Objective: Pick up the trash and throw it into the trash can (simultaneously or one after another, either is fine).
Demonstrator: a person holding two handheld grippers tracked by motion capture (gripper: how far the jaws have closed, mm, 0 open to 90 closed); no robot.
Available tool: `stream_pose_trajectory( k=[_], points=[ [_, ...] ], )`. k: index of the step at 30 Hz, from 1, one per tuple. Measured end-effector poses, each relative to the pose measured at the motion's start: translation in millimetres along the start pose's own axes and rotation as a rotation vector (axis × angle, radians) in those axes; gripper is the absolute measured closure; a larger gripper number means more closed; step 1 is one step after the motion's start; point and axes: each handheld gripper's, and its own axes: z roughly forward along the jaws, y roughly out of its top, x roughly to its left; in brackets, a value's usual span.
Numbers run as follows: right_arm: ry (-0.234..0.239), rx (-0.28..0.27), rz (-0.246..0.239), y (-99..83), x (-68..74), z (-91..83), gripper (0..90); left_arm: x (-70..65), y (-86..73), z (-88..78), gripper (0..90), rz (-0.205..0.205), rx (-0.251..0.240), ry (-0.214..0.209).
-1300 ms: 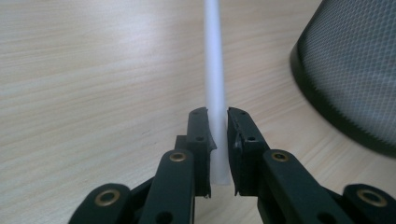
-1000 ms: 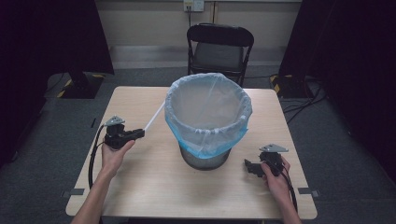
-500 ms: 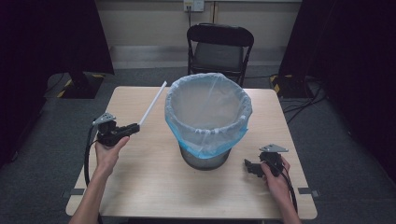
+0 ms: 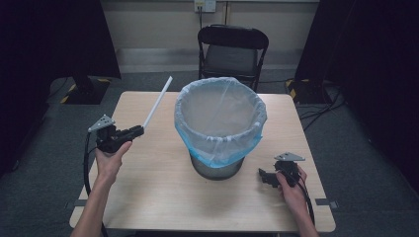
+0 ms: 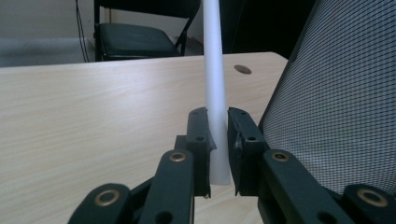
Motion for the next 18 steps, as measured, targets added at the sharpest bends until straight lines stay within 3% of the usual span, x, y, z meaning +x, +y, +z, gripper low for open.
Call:
stream_pose_trajectory(
  k=[4,12,18],
  points=[
    [0.001,0.001,0.000,0.0,-0.1,-0.1,11.4,-0.5,1.5,-7.7,79.9,-0.016,-0.025,-0.007],
    [0.000,0.000,0.000,0.0,0.0,0.0,11.4,-7.9,12.0,-17.2,79.8,0.028,-0.050,-0.004],
    [0.000,0.000,0.000,0.0,0.0,0.0,11.4,-17.6,27.1,-26.5,79.8,0.041,-0.100,-0.028]
  ],
)
